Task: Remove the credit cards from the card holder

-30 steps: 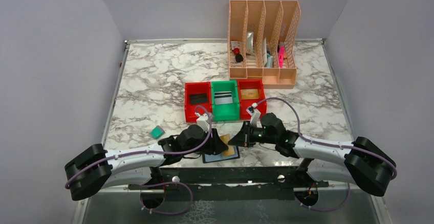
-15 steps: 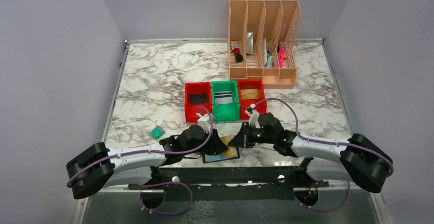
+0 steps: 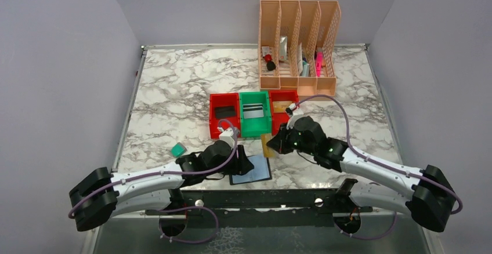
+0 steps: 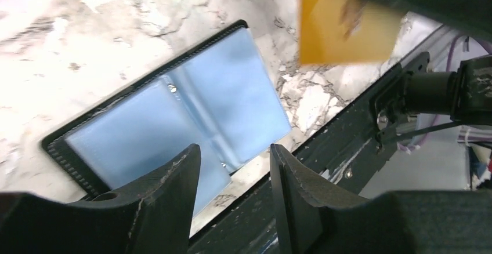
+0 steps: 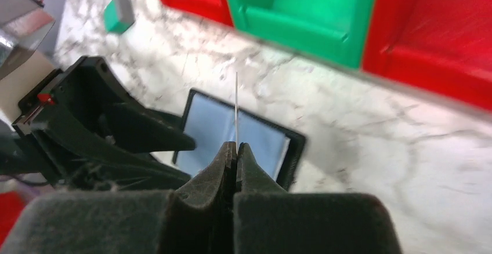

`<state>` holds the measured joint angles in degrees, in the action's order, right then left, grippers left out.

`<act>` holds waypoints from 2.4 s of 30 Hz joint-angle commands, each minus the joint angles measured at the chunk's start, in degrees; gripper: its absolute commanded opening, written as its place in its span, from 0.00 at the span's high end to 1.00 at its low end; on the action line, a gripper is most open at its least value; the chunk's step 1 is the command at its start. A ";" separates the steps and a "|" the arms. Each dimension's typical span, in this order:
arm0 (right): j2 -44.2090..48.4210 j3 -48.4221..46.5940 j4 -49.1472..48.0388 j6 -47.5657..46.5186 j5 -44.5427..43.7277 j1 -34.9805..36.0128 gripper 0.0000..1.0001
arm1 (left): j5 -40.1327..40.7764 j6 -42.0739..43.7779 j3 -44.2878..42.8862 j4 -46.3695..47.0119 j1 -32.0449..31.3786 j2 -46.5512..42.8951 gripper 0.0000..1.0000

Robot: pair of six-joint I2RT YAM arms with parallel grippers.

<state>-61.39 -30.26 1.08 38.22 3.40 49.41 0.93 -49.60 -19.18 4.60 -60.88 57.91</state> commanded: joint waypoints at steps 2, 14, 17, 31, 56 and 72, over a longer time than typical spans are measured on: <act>4.93 -5.52 10.86 -14.39 -18.47 -0.09 0.99 | 7.89 2.09 -1.54 -12.39 -0.29 -7.53 0.47; 3.74 -6.42 2.32 -54.29 -22.18 -0.01 0.99 | 11.83 1.47 1.25 -17.95 -0.29 -16.01 0.33; 3.36 -3.84 -4.67 -61.72 -28.47 -0.01 0.99 | 11.77 1.78 1.14 -18.12 -0.29 -15.38 0.30; -10.40 -1.96 -19.27 -85.19 -18.67 -8.07 0.99 | 11.75 3.41 -0.07 -20.14 -0.29 -14.20 0.25; -31.23 -11.75 -24.18 -97.57 -12.74 -15.11 0.98 | 13.59 5.05 0.15 -21.67 -0.20 -15.58 0.19; -34.42 -11.64 -25.58 -96.42 -9.00 -16.48 0.87 | 14.28 4.89 -0.13 -21.94 -0.20 -14.82 0.17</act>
<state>-94.96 -41.58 -22.50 -59.51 -8.05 33.87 13.61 -45.10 -18.50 -16.49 -60.88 43.20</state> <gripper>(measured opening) 0.131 0.825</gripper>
